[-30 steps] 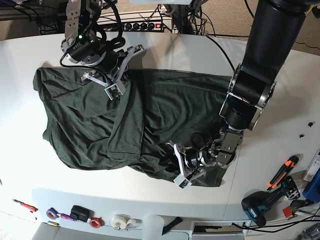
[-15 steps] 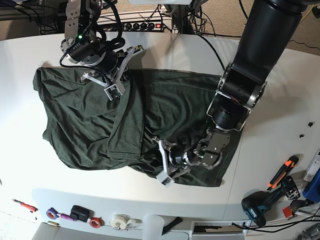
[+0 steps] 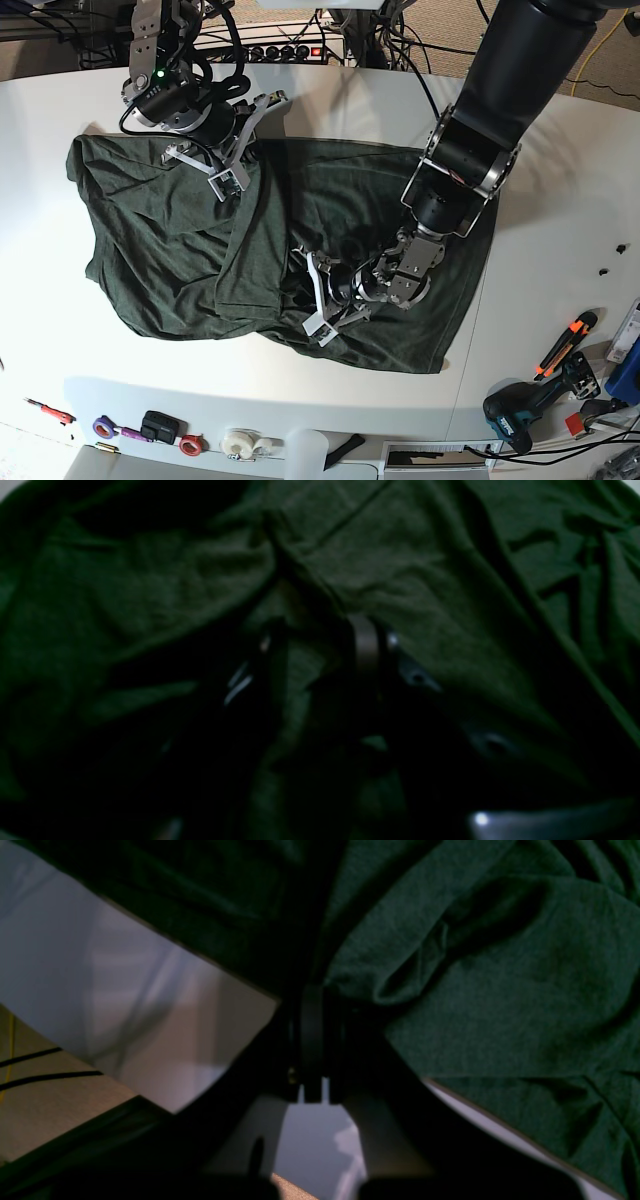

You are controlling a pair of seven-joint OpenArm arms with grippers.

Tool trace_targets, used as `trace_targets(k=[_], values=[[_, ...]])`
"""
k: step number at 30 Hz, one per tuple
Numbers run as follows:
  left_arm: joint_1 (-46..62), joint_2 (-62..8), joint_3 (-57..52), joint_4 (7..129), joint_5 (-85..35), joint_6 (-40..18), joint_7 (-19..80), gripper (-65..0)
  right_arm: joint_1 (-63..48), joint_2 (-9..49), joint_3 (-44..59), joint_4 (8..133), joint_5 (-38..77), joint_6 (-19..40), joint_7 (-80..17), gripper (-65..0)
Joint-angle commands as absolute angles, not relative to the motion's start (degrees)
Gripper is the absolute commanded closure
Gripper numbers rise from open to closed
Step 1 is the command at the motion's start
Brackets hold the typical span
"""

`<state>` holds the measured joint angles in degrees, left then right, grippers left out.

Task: Layout the t-shirt on the table in an organized manner, then fold the t-shirt properly
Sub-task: 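Drag the left gripper across the t-shirt toward the right gripper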

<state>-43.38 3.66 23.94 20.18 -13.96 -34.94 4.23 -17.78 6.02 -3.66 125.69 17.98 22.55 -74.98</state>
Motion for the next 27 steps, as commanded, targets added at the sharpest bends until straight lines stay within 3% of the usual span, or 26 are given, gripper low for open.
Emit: trace_targets(k=[1, 10, 19, 27], values=[[-45.2, 4.1, 23.9, 21.1, -14.6, -35.4, 2.9, -20.0, -17.5, 6.2, -3.6, 126.8, 18.4, 22.9, -73.9, 0.0], [-45.3, 4.9, 23.9, 21.1, -17.1, -35.7, 2.9, -20.0, -17.4, 6.2, -3.6, 126.8, 18.4, 22.9, -73.5, 0.0], [-45.3, 5.7, 23.9, 21.1, -17.3, -31.2, 0.8, -20.5, -17.5, 6.2, -3.6, 126.8, 18.4, 22.9, -73.5, 0.0], [-45.2, 5.8, 23.9, 21.1, -25.3, -28.6, 4.3, -20.5, -17.5, 6.2, -3.6, 126.8, 18.4, 22.9, -73.5, 0.0]])
